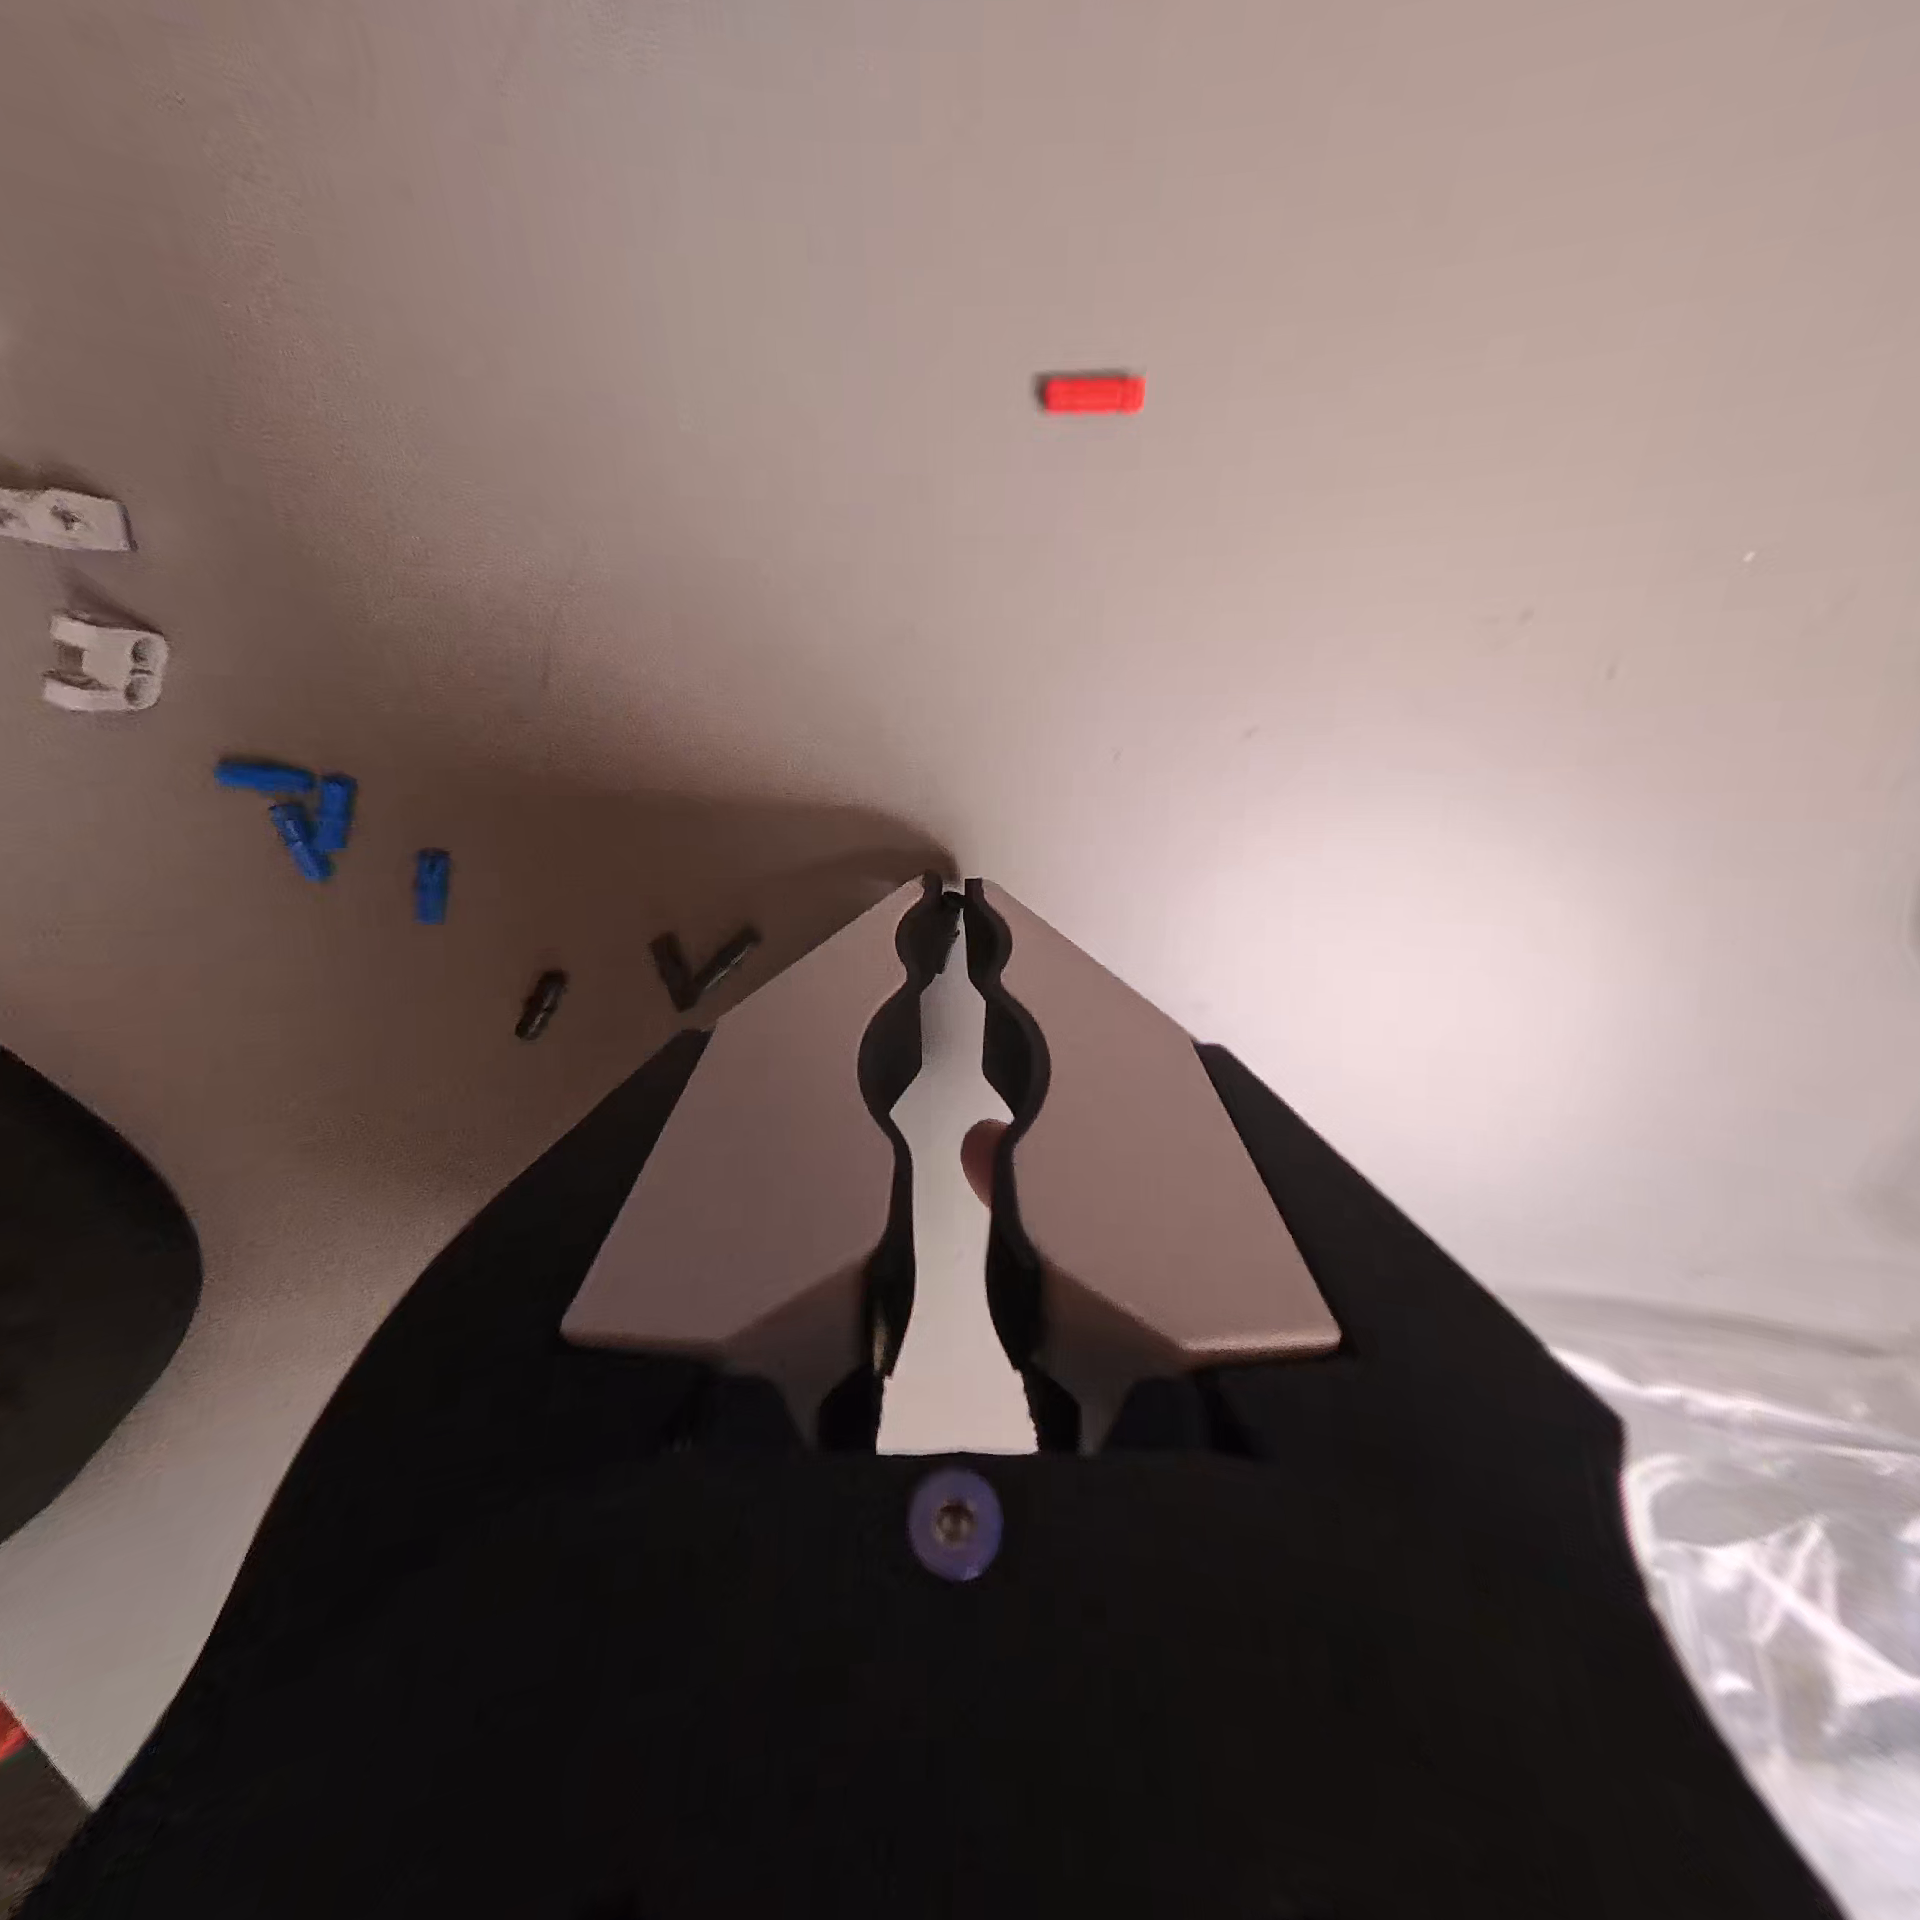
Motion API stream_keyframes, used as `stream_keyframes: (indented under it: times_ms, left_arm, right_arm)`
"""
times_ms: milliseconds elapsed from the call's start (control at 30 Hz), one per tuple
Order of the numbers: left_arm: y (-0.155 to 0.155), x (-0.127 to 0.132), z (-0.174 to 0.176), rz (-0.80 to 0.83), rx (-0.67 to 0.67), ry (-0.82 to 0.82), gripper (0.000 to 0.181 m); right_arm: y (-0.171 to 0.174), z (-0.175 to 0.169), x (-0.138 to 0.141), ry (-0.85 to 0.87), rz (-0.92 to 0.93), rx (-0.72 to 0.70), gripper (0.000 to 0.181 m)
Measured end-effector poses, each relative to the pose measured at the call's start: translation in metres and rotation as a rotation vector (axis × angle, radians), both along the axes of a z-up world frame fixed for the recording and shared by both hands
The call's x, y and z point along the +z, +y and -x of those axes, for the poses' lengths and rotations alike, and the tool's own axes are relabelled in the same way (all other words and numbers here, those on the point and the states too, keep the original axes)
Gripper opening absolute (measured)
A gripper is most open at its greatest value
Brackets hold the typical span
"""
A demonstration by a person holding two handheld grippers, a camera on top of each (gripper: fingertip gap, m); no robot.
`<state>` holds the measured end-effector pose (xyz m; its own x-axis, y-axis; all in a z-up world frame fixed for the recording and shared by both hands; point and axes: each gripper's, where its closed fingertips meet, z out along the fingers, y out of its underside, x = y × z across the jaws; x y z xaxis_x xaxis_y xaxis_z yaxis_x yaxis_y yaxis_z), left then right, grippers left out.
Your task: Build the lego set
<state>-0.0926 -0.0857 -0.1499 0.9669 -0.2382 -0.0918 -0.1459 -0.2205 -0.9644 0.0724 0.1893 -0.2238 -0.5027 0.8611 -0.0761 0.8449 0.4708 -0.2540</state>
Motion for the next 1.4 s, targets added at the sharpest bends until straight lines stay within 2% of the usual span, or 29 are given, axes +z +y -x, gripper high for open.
stream_keyframes:
  times_ms: [200,367,433,533,667,767,900,1033,1167,1300,1400]
  left_arm:
    - [0.001,-0.003,0.000,0.009,0.004,0.013,0.026]
    - [0.001,-0.004,0.001,0.012,0.011,0.019,0.025]
    - [0.001,-0.004,0.001,0.013,0.012,0.024,0.025]
    - [0.001,-0.004,0.001,0.012,0.013,0.021,0.025]
    - [0.002,-0.006,0.000,0.021,0.009,0.020,0.026]
    - [0.001,-0.006,0.002,0.021,0.018,0.020,0.026]
    - [0.000,-0.004,0.007,0.015,0.033,0.005,0.025]
    - [-0.001,-0.003,0.008,0.012,0.030,-0.005,0.025]
    - [-0.001,-0.001,0.006,0.007,0.018,-0.013,0.025]
    - [-0.002,0.000,0.006,0.003,0.012,-0.022,0.025]
    - [-0.002,-0.001,0.007,0.005,0.012,-0.027,0.026]
  right_arm:
    - [-0.010,-0.024,-0.002,0.051,0.007,-0.049,0.002]
    - [-0.014,-0.026,-0.004,0.086,-0.005,-0.055,0.003]
    - [-0.015,-0.022,0.000,0.108,-0.010,-0.048,0.009]
    - [-0.013,0.010,0.026,0.237,-0.006,-0.067,0.015]
    - [-0.004,0.090,0.058,0.448,-0.030,-0.090,0.013]
    - [0.004,0.152,0.055,0.473,-0.074,-0.093,0.013]
    - [0.014,0.212,0.030,0.420,-0.216,0.065,0.015]
    - [0.015,0.236,0.013,0.285,-0.288,0.285,0.018]
    - [0.018,0.238,0.002,0.138,-0.331,0.446,0.021]
    - [0.014,0.241,-0.003,0.058,-0.342,0.534,0.022]
    - [0.014,0.244,-0.004,0.015,-0.338,0.549,0.017]
